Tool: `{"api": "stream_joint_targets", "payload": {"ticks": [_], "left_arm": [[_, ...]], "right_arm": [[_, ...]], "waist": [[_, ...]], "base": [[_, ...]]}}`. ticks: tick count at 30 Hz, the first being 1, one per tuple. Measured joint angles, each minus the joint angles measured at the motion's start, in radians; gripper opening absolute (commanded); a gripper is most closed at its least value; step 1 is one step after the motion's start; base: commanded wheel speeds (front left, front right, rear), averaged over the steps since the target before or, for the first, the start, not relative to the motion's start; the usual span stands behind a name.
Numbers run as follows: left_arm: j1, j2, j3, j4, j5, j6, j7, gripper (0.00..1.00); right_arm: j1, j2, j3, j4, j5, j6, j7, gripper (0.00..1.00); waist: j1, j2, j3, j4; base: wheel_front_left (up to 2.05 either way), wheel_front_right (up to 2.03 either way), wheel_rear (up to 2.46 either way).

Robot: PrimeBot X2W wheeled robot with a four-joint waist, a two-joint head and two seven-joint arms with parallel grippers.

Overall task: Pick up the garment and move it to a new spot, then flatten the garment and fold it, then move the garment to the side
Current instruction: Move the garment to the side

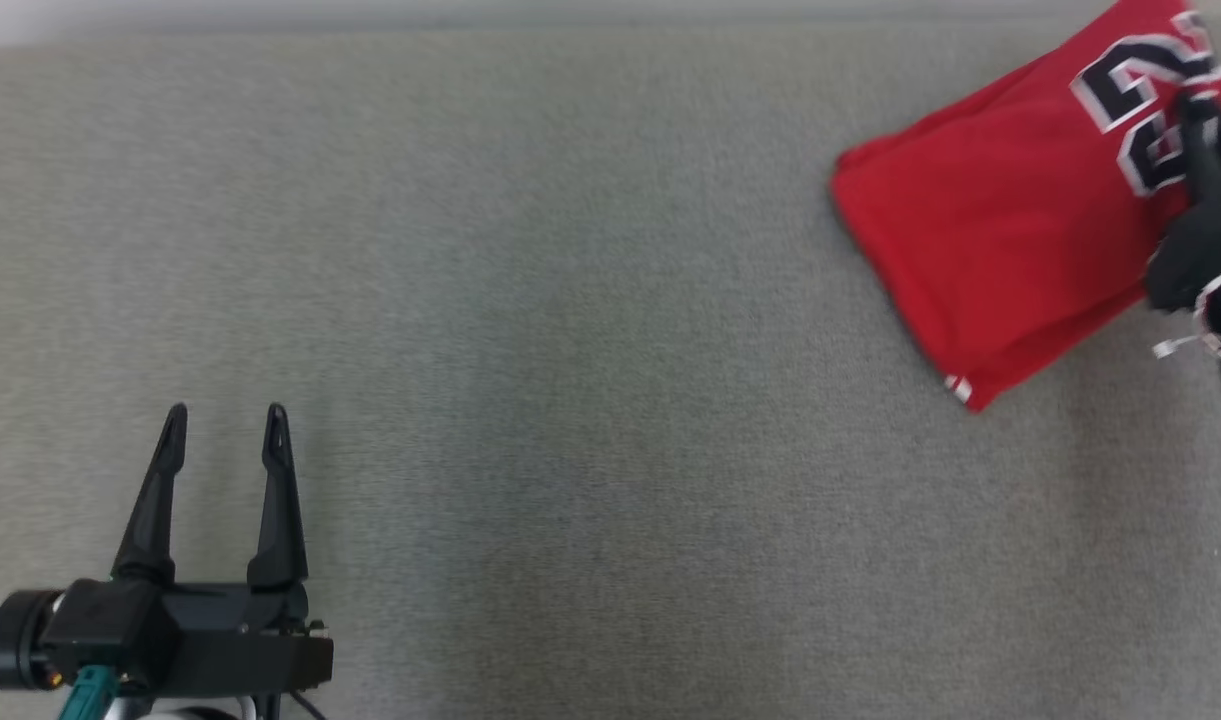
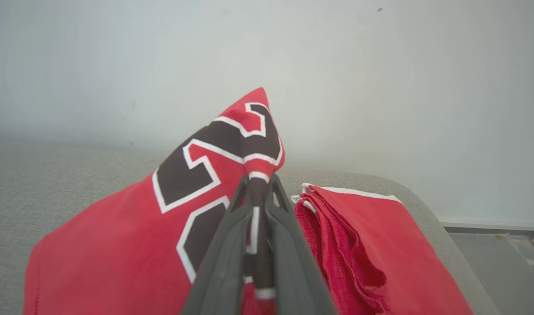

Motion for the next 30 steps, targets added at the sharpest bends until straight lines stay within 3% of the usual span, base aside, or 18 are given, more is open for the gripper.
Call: {"api": "stream_joint_targets", "payload": {"ticks": [19,25,26,27,30], "left_arm": [[-0.069,0.049,-0.029,-0.129,0.043,-0.007,0.001,1.0],[-0.069,0.06,-0.029,-0.158,0.046,0.001,0.013,1.0],[-0.069,0.061,-0.029,-0.16,0.046,0.002,0.013,1.0],[-0.069,0.062,-0.029,-0.162,0.046,0.004,0.014,1.0],[-0.067,0.063,-0.03,-0.161,0.046,0.009,0.014,1.0]], "right_arm": [[-0.27,-0.197,-0.054,0.165,-0.03,0.0,-0.023,0.0],[-0.324,-0.207,-0.064,0.244,-0.062,0.0,-0.015,0.0],[-0.327,-0.206,-0.066,0.253,-0.069,0.0,-0.022,0.58],[-0.328,-0.202,-0.068,0.259,-0.073,0.0,-0.026,1.0],[-0.333,-0.189,-0.072,0.269,-0.091,0.0,-0.057,1.0]], "waist": [[-0.0001,0.0001,0.243,-0.144],[-0.0002,0.0001,0.277,-0.158],[-0.0002,0.0,0.28,-0.158],[-0.0002,0.0,0.281,-0.159],[-0.0002,-0.0001,0.278,-0.158]], "base": [[0.0,0.0,0.0],[0.0,0.0,0.0],[0.0,0.0,0.0],[0.0,0.0,0.0],[0.0,0.0,0.0]]}}
